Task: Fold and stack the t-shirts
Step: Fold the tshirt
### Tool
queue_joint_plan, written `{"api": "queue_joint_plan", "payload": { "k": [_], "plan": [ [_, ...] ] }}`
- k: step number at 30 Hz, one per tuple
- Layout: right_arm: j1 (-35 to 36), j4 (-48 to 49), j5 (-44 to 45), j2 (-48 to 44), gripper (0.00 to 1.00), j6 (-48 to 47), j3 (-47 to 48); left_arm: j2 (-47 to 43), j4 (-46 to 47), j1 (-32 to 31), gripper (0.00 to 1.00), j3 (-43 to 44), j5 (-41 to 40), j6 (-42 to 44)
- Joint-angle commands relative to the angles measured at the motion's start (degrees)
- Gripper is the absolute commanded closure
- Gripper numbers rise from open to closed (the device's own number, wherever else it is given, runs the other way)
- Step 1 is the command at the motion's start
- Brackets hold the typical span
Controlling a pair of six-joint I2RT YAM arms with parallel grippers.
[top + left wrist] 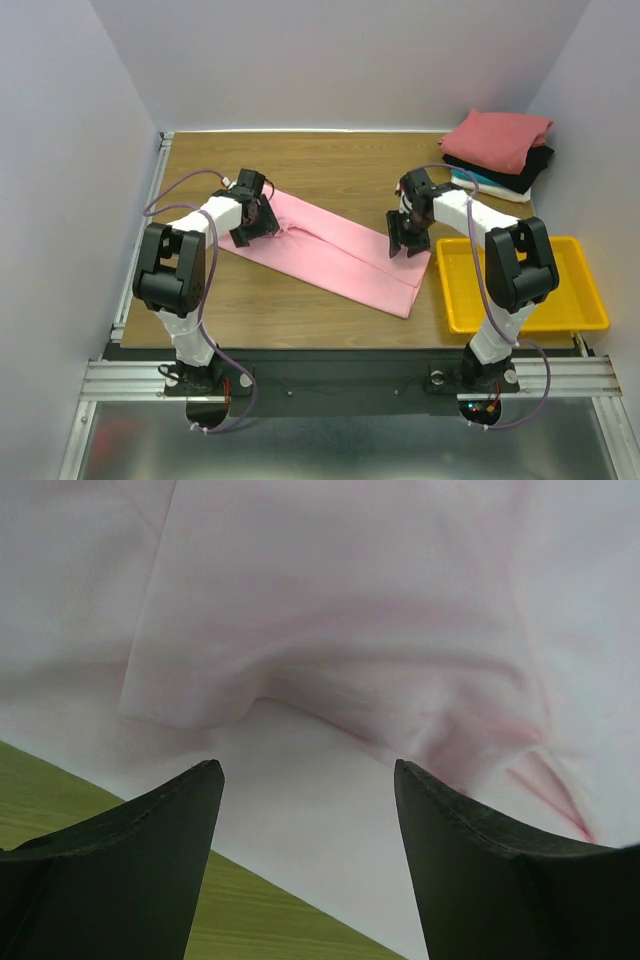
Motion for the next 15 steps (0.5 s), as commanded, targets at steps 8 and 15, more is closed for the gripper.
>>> {"api": "queue_joint_plan", "payload": {
  "k": [8, 15],
  "plan": [
    [0.4, 4.3, 0.6, -0.5, 0.43, -1.2, -8.8, 7.3, 1.3, 0.5, 0.19, 2.7, -4.0, 0.5],
    [2.6, 4.1, -3.2, -2.2, 0.42, -0.6, -11.1, 14.7, 0.5, 0.5, 0.19, 11.7, -5.4, 5.6]
  ]
}}
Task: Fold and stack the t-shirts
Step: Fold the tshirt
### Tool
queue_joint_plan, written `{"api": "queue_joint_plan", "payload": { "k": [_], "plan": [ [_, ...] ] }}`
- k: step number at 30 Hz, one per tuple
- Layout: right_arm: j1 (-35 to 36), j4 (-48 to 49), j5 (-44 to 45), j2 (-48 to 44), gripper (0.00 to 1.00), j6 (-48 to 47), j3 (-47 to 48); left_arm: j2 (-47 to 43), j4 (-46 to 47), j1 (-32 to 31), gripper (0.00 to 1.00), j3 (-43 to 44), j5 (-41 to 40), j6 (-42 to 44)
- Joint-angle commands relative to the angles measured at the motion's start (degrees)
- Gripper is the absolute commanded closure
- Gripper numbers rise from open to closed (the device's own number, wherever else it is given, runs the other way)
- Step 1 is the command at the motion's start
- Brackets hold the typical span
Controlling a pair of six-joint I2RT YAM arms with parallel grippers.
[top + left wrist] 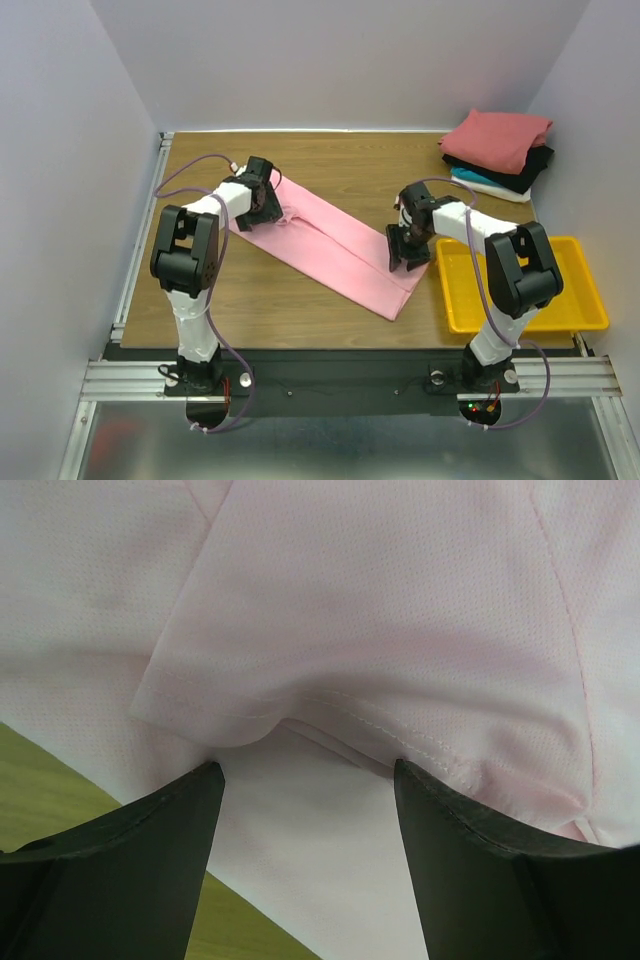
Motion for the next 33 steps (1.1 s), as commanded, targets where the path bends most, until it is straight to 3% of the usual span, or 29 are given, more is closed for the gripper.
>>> {"api": "queue_joint_plan", "payload": {
  "k": [1, 23, 33],
  "plan": [
    [2.6, 0.1, -2.3, -0.4, 0.42, -0.2, -2.1, 5.2, -0.2, 0.5, 0.19, 4.3, -1.4, 3.8],
    [16.7, -5.5, -5.9, 8.3, 0.42, -2.0, 13.9, 24.6, -4.8, -3.6, 0.2, 36.8, 5.2, 10.9],
    [16.7, -9.3, 0.7, 2.4, 0.36, -0.4, 20.1, 20.4, -8.8, -3.6, 0.2, 44.8, 2.3, 13.1]
  ]
}}
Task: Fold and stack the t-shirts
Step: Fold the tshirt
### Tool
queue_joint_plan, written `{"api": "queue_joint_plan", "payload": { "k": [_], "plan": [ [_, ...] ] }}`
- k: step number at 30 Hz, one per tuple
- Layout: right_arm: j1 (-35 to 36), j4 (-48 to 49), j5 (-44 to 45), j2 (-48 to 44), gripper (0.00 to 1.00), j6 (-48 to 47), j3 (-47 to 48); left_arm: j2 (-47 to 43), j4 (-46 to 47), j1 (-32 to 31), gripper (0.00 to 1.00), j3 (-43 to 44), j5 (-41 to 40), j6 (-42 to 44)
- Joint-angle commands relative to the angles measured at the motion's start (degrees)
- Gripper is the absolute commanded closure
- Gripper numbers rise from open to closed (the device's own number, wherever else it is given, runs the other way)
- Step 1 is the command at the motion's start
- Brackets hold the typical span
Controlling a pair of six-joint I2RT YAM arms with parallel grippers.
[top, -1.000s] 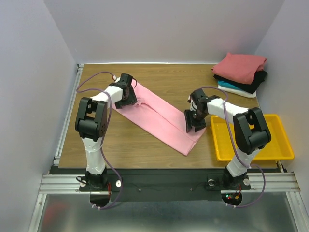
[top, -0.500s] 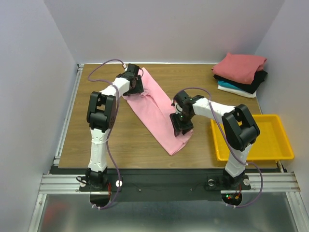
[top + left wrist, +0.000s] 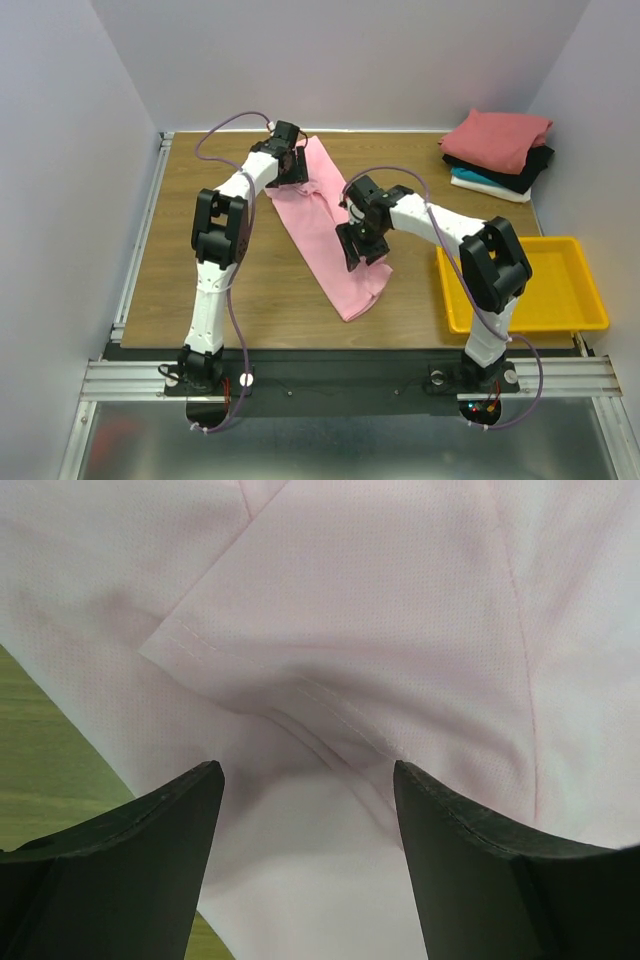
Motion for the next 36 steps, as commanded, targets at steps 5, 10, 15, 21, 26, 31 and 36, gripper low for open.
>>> {"api": "queue_joint_plan", "payload": {
  "k": [5, 10, 15, 21, 26, 31, 36],
  "plan": [
    [-1.6, -2.9, 7.3, -5.7, 0.34, -0.7, 4.6, -7.8, -4.0, 0.0, 0.19, 1.5, -2.4, 1.0],
    [-4.8, -2.0, 7.3, -4.6, 0.34, -1.5, 2.6, -8.9, -5.1, 0.2, 0.19, -2.4, -2.4, -2.3],
    [-5.2, 0.0, 9.0, -3.7, 0.34, -1.5, -1.0, -6.4, -6.6, 0.4, 0.19, -2.9, -2.5, -5.4],
    [-5.2, 2.5, 8.8, -3.0, 0.34, -1.8, -5.6, -3.2, -5.5, 0.5, 0.19, -3.2, -2.3, -7.1],
    [-5.2, 3.6, 6.6, -2.9, 0.34, -2.5, -9.1, -2.1, -3.3, 0.4, 0.19, -4.2, -1.8, -7.3],
    [-5.1, 3.7, 2.9, -3.1, 0.36, -2.6, -10.3, 0.1, -2.9, 0.5, 0.19, -1.8, -2.4, -5.2],
    [-4.7, 3.4, -1.5, -3.3, 0.36, -2.5, -9.4, 2.6, -2.3, 0.4, 0.19, 2.3, -2.0, -3.7]
  ]
}}
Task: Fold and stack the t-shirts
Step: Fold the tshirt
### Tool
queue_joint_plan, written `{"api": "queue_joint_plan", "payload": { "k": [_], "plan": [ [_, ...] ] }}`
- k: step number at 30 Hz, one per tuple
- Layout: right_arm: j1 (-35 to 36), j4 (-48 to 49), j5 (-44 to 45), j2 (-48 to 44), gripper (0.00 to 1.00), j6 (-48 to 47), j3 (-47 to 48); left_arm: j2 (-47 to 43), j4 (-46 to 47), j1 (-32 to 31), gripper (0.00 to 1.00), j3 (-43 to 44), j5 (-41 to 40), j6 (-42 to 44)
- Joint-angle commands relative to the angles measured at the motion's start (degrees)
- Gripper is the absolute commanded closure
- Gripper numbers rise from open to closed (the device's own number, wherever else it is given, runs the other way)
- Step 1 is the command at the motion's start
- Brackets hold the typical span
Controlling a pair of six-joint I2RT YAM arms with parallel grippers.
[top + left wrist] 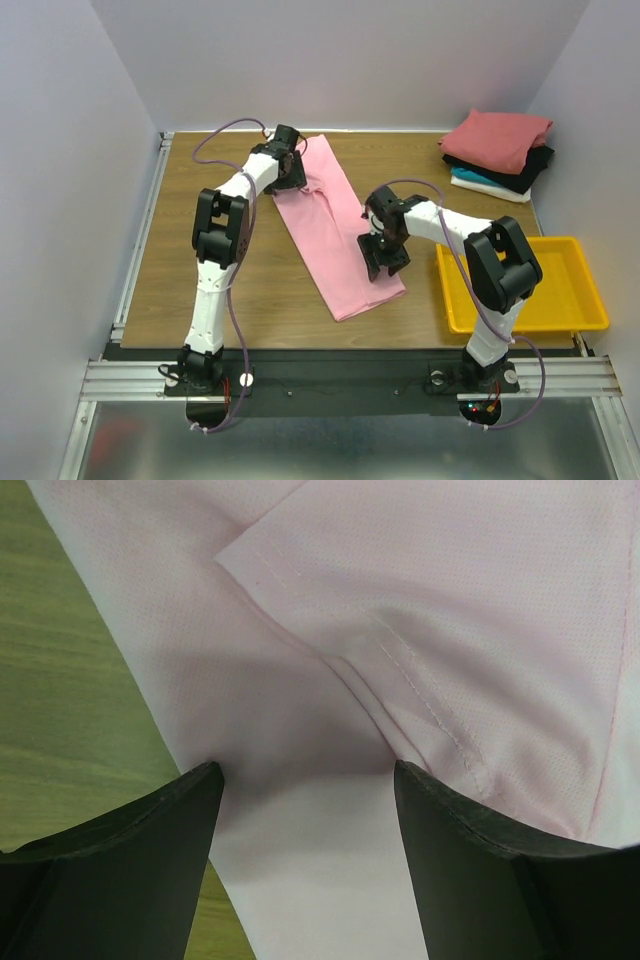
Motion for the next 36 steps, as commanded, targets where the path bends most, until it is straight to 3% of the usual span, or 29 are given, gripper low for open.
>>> {"api": "queue_joint_plan", "payload": {
  "k": [1, 13, 23, 30, 33, 36],
  "plan": [
    [1.1, 1.0, -7.3, 0.0, 0.35, -0.9, 1.0, 2.6, 0.9, 0.4, 0.19, 3.7, 0.4, 1.8],
    [3.8, -4.8, -16.1, 5.5, 0.35, -2.3, 11.4, 7.0, 5.1, 0.8, 0.19, 10.9, 3.5, 5.2],
    [6.1, -7.7, -14.1, 7.2, 0.35, -2.3, 17.5, 7.7, 8.2, 1.3, 0.18, 15.0, 3.7, 6.7],
    [6.0, -8.2, -7.3, 0.5, 0.34, 0.5, 15.5, -3.1, 12.5, 1.0, 0.14, 14.8, 0.7, 8.3],
    [5.8, -8.2, -1.7, -2.1, 0.34, 3.4, 12.5, -10.7, 12.8, 0.2, 0.13, 10.6, -0.8, 9.1],
    [3.8, -7.5, 1.4, -4.9, 0.34, 5.2, 7.9, -20.2, 13.6, -2.1, 0.14, -0.2, -1.8, 9.2]
  ]
}}
